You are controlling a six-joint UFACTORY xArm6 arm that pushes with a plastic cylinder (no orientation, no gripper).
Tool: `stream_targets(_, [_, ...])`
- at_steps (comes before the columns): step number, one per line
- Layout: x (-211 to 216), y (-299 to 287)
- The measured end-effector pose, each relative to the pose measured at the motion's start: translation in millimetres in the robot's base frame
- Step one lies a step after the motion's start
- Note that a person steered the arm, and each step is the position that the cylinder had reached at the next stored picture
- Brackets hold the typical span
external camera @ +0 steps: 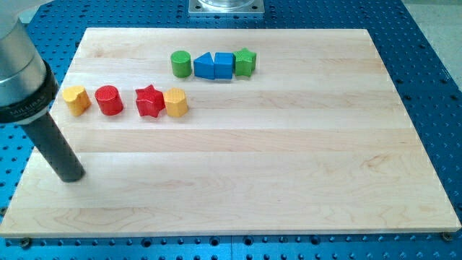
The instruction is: Place the arm vertically to the hexagon
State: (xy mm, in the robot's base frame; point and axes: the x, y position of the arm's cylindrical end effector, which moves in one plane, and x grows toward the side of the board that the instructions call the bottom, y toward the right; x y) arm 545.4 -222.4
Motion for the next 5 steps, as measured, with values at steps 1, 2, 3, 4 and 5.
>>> stream_targets(1, [5, 56])
stream_targets(2, [4, 129])
stream_targets(3, [6, 132])
stream_targets(4, [7, 132])
stream_targets(5, [7, 132])
